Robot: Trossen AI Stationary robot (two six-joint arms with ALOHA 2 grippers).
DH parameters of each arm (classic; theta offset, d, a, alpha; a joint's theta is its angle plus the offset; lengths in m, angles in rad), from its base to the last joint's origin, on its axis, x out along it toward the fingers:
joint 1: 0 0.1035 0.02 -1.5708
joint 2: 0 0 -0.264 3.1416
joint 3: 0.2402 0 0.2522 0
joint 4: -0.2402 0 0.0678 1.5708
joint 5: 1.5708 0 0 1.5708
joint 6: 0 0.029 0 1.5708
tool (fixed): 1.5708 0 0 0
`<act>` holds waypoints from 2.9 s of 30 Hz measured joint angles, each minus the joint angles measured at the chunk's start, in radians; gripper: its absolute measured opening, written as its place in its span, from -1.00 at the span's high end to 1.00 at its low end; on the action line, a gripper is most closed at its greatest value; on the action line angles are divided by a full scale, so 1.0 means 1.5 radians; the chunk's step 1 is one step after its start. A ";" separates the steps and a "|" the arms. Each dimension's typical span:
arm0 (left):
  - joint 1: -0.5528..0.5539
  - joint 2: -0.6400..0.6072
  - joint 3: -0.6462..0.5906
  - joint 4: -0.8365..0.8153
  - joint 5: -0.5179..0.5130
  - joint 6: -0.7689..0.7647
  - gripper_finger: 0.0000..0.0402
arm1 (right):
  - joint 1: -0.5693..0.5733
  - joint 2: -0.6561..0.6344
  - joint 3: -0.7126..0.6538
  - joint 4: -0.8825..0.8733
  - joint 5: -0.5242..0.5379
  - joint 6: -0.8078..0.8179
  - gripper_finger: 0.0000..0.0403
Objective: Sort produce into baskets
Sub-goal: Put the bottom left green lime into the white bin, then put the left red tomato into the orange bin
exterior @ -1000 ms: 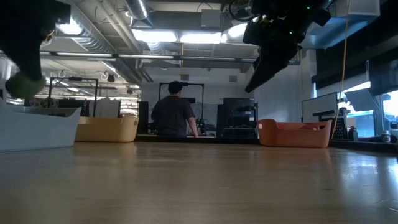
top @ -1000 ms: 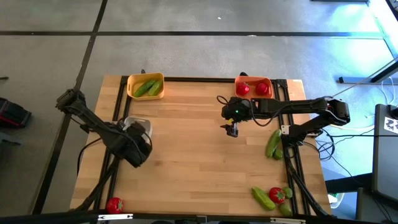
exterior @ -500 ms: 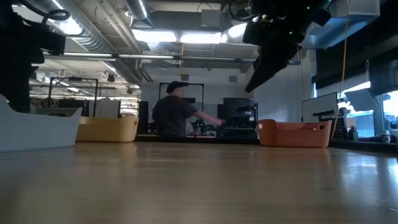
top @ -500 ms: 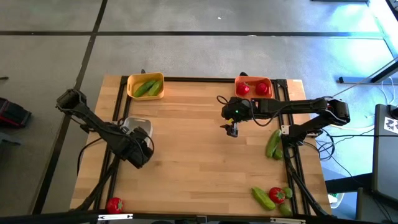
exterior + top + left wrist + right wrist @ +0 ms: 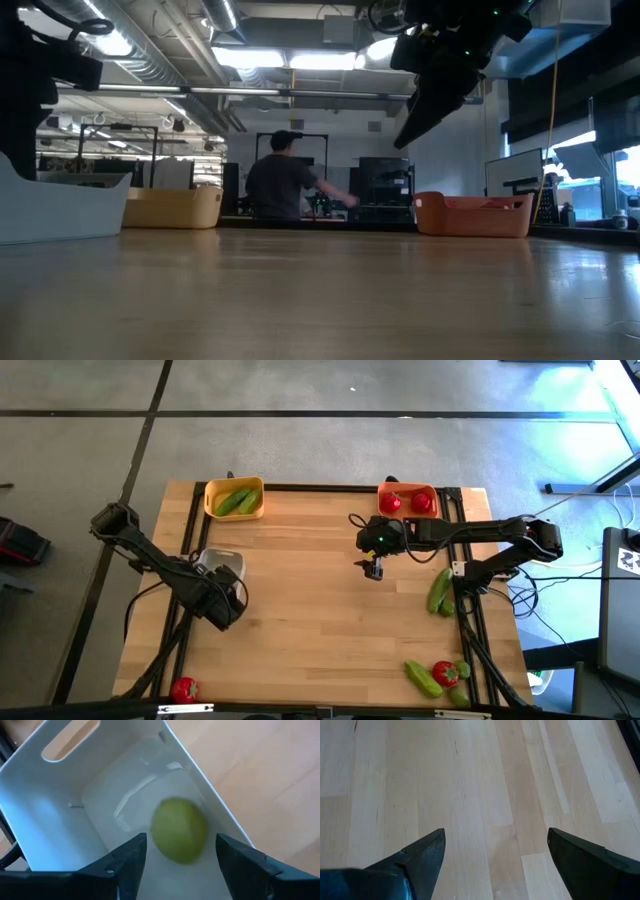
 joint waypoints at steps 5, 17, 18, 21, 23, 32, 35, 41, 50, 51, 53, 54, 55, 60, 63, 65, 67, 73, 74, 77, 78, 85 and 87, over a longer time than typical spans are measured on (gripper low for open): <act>0.000 -0.015 0.027 -0.024 0.000 0.012 -0.22 | 0.000 0.000 0.000 0.000 0.000 0.000 -0.68; 0.000 -0.043 0.156 -0.013 -0.012 0.186 -0.23 | 0.000 0.000 0.000 0.000 0.000 0.001 -0.68; 0.000 -0.043 0.162 0.000 -0.014 0.204 -0.23 | 0.000 0.000 0.000 0.000 0.000 0.001 -0.68; 0.000 -0.043 0.164 0.041 -0.029 0.233 -0.23 | 0.000 0.000 0.000 0.000 0.000 0.003 -0.68; 0.001 -0.042 0.164 0.065 -0.042 0.222 -0.23 | 0.000 0.000 0.000 0.000 0.000 0.003 -0.68; 0.002 -0.042 0.164 0.086 -0.080 0.231 -0.25 | 0.000 0.000 0.000 -0.001 0.000 0.003 -0.68; 0.002 -0.042 0.164 0.100 -0.080 0.242 -0.35 | 0.000 0.000 0.000 -0.001 0.000 0.003 -0.68; 0.003 -0.042 0.164 0.148 -0.081 0.287 -0.67 | 0.000 0.000 0.000 -0.001 0.000 0.003 -0.68; 0.002 -0.042 0.164 0.175 -0.082 0.332 -0.98 | 0.000 0.000 0.000 -0.001 0.000 0.003 -0.68; 0.002 -0.042 0.164 0.176 -0.081 0.327 -0.97 | 0.000 0.000 0.000 -0.002 0.000 0.003 -0.68; 0.002 -0.042 0.164 0.176 -0.065 0.302 -0.97 | 0.000 0.000 0.000 -0.004 0.000 0.006 -0.68; 0.002 -0.042 0.164 0.176 -0.056 0.282 -0.97 | 0.000 0.000 0.000 -0.005 0.000 0.007 -0.68; 0.002 -0.042 0.164 0.176 -0.050 0.257 -0.97 | 0.000 0.000 0.000 -0.004 0.000 0.008 -0.68; -0.001 -0.042 0.164 0.180 -0.048 0.151 -0.98 | 0.000 0.000 0.000 -0.001 0.000 0.008 -0.68; 0.002 -0.042 0.163 0.214 -0.044 0.157 -0.96 | 0.000 0.000 0.000 -0.002 0.000 0.017 -0.68; -0.001 -0.042 0.163 0.264 -0.044 0.188 -0.97 | 0.000 0.000 0.000 -0.002 0.000 0.018 -0.68; -0.003 -0.040 0.163 0.310 -0.044 0.210 -0.96 | 0.000 0.000 0.000 -0.002 0.000 0.018 -0.68; -0.002 -0.009 0.163 0.392 -0.028 0.235 -0.94 | 0.000 0.000 0.000 -0.003 0.000 0.018 -0.68; 0.000 -0.001 0.163 0.401 -0.018 0.234 -0.93 | 0.000 0.000 0.000 -0.002 0.000 0.018 -0.68; 0.001 0.018 0.163 0.434 0.007 0.234 -0.90 | 0.000 0.000 0.000 -0.002 0.000 0.018 -0.68; 0.001 0.023 0.166 0.444 0.011 0.236 -0.89 | 0.000 0.000 0.000 -0.002 0.000 0.018 -0.68; 0.001 0.081 0.269 0.408 0.044 0.261 -0.81 | 0.000 0.000 0.000 -0.002 0.000 0.018 -0.68; -0.002 0.097 0.296 0.374 0.055 0.269 -0.79 | 0.000 0.000 0.000 -0.002 0.000 0.018 -0.68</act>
